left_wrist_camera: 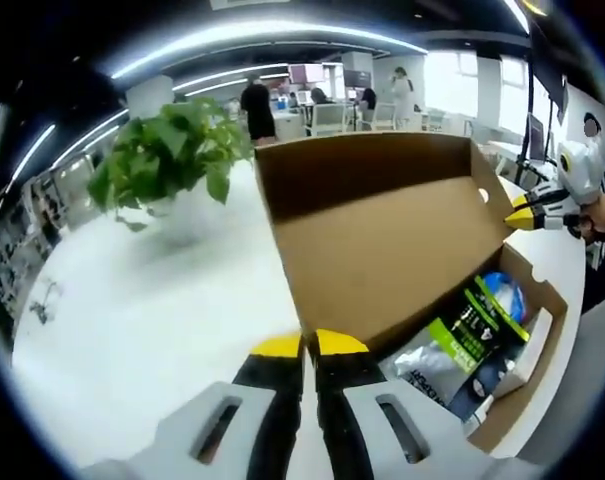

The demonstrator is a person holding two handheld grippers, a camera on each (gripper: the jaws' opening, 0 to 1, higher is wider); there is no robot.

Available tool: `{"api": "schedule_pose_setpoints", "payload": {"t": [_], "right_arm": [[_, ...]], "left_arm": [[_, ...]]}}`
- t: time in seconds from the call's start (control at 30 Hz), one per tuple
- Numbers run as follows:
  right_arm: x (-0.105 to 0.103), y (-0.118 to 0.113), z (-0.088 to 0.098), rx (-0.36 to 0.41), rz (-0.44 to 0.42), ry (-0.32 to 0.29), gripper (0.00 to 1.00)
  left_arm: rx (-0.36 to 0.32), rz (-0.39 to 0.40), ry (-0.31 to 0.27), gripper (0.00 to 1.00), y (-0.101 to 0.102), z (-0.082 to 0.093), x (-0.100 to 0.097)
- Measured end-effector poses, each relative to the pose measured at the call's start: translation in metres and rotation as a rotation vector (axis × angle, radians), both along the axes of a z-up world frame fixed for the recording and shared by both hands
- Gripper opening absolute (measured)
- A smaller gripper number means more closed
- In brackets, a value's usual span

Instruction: Operate the shoe box by opening the lid, removing the specified soft item, and placing it in the target area until the item is outside and the box remains undamaged.

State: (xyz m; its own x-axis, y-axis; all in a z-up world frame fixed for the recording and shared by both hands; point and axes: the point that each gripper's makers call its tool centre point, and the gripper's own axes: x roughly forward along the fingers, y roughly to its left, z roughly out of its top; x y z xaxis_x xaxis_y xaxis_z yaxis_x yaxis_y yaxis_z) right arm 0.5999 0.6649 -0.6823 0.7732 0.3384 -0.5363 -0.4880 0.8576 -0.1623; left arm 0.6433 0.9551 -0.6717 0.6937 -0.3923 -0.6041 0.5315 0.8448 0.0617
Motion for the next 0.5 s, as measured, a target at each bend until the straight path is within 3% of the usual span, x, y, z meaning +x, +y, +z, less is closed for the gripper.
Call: {"api": "schedule_pose_setpoints", "payload": {"t": [0.5], "right_arm": [[0.010, -0.003, -0.005, -0.013, 0.006, 0.008, 0.05]], "left_arm": [[0.009, 0.006, -0.001, 0.00, -0.002, -0.003, 0.011]]}}
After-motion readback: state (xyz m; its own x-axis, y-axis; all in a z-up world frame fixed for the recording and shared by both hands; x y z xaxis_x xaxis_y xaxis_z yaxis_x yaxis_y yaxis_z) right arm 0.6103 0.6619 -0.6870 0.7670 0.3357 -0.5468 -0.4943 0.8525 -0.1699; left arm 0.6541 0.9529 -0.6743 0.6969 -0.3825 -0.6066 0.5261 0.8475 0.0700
